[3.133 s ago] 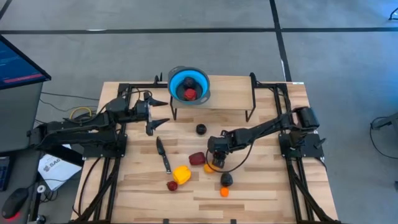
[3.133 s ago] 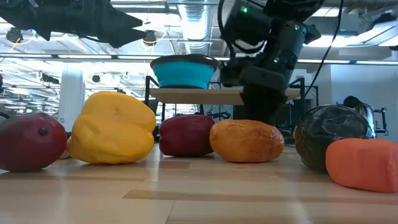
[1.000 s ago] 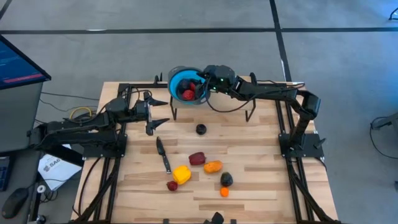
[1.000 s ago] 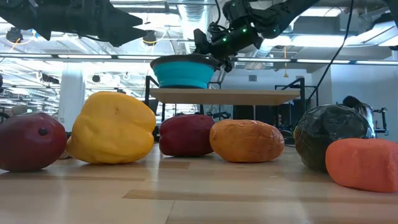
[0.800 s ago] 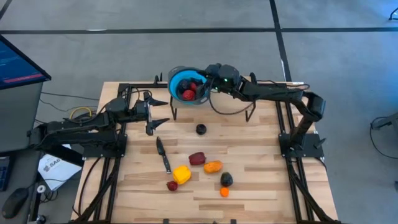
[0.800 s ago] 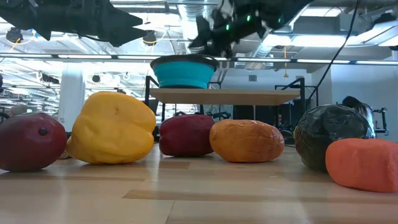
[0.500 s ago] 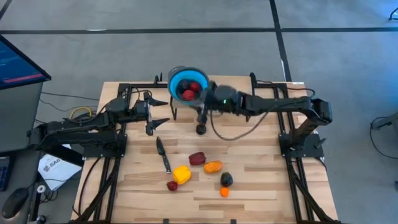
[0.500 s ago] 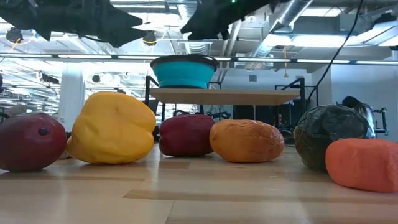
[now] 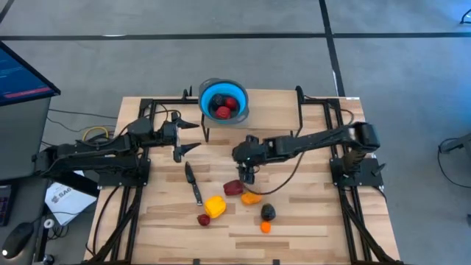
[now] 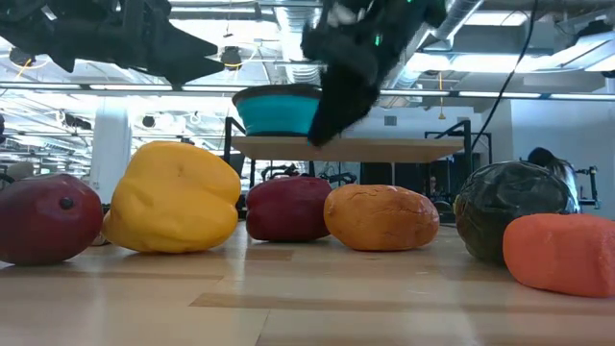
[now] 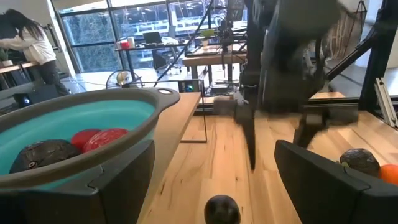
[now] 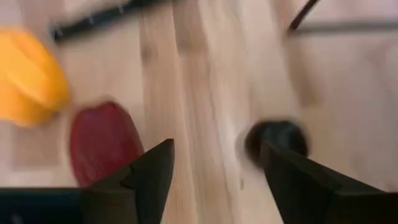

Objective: Pick & Place Fruit
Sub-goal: Put the plum into the blue strainer bowl on the shelf

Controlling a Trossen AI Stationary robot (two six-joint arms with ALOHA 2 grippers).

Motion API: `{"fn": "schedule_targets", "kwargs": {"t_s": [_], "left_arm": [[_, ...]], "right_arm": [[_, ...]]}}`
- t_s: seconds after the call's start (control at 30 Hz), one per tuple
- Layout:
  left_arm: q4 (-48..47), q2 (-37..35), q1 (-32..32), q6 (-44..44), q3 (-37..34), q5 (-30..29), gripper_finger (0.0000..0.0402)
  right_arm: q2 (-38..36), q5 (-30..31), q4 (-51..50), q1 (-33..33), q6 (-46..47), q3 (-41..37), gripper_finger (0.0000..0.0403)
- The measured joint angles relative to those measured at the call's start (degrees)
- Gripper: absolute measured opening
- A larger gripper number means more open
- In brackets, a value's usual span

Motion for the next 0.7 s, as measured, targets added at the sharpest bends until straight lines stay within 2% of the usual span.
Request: {"fn": "schedule_targets", "kwargs": {"t_s": [0.2, 0.37, 0.47, 0.63, 0.7], "left_arm": [[0.0, 0.0, 0.0, -0.2, 0.0, 0.1, 0.0324], [0.1, 0.0, 0.0, -0.4, 0.0, 0.2, 0.0324], [0.4, 0.0, 0.0, -0.4, 0.0, 0.2, 0.0324], [0.4, 0.0, 0.0, -0.4, -0.1, 0.1, 0.0324], [0.5, 0.0, 0.0, -0.4, -0.1, 0.3, 0.0324]], "right_arm": [[5.5, 0.7, -2.1, -2.9, 0.9, -0.1, 0.0302], [8.4, 9.9, -0.3, -4.0, 0.5, -0.1, 0.0338], [9.2, 10.0, 2.0, -3.9, -3.0, 0.0, 0.0348], [11.1, 4.9, 6.6, -5.7, -6.7, 0.2, 0.0347], [11.8, 4.0, 5.6, -6.7, -6.7, -0.1, 0.0341]]}}
